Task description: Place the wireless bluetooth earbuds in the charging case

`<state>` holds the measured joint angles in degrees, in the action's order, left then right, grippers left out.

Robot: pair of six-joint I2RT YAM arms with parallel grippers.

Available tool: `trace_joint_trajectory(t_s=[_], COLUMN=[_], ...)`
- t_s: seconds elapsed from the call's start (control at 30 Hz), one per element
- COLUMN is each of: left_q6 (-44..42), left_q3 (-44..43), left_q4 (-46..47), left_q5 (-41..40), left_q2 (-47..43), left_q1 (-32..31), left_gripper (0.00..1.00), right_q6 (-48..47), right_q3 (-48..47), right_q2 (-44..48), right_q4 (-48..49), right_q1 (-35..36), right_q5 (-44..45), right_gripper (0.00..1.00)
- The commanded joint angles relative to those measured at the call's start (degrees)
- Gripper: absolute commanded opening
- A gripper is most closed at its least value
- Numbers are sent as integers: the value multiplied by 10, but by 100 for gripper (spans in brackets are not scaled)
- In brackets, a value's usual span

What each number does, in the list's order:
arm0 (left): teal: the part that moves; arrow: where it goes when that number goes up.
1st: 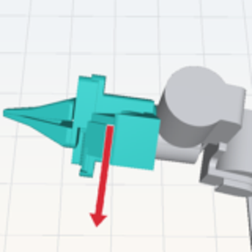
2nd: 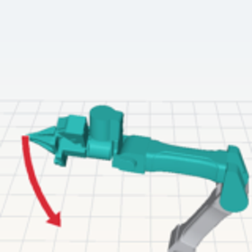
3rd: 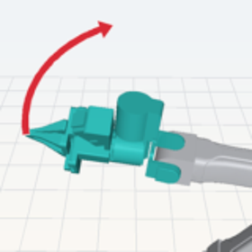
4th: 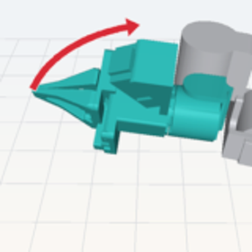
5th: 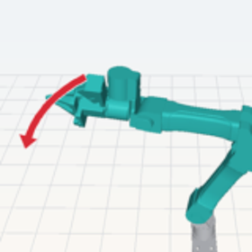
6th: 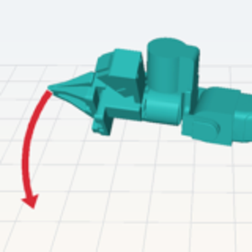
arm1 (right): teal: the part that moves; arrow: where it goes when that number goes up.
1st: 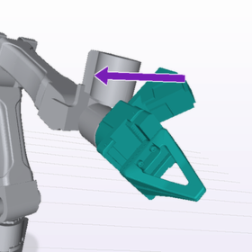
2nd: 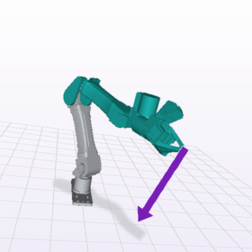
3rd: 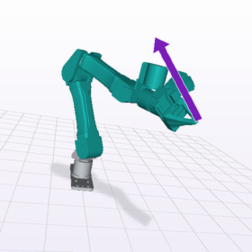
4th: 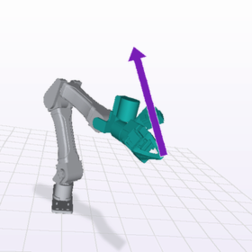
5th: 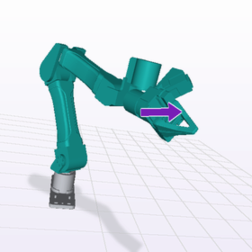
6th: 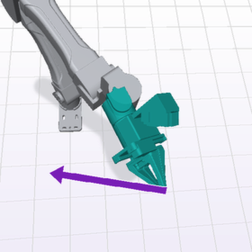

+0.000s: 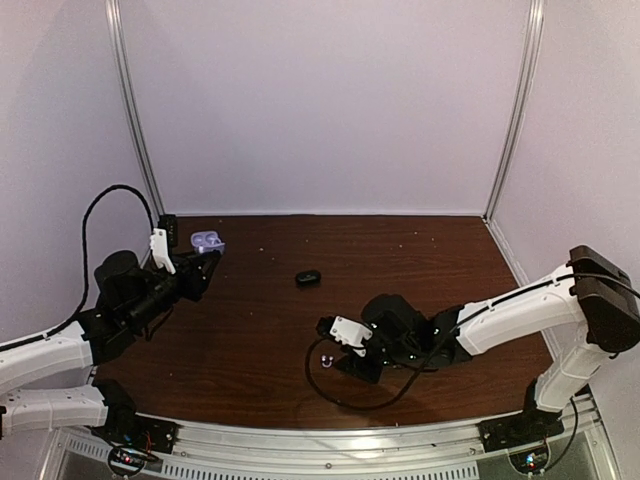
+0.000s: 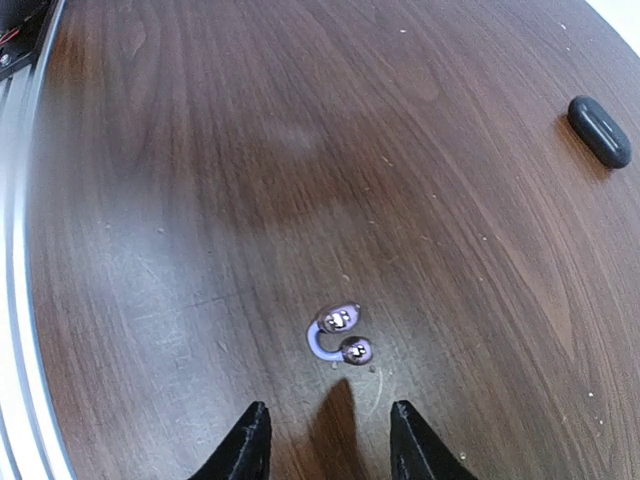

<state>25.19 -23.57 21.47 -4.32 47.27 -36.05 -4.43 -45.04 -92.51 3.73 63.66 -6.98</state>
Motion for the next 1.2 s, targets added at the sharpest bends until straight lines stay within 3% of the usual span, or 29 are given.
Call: trace_joint_trajectory(t_s=[0.0,0.67,1.17], left_q6=[-7,-8,-10], left_q3=[2,2,0], left_q4=[43,50,51], left_q5=[0,1,-1], left_q2=[0,1,2], left_q1=[4,4,4], left_gripper=[0,0,0], right_q6=[-34,-76,-67], right_q3=[5,-30,-35], right_q2=[-19,-103,-163], right_q4=[41,95,110], right_q1=[18,22,3], right_q5=[18,66,33], right_gripper=[41,50,40])
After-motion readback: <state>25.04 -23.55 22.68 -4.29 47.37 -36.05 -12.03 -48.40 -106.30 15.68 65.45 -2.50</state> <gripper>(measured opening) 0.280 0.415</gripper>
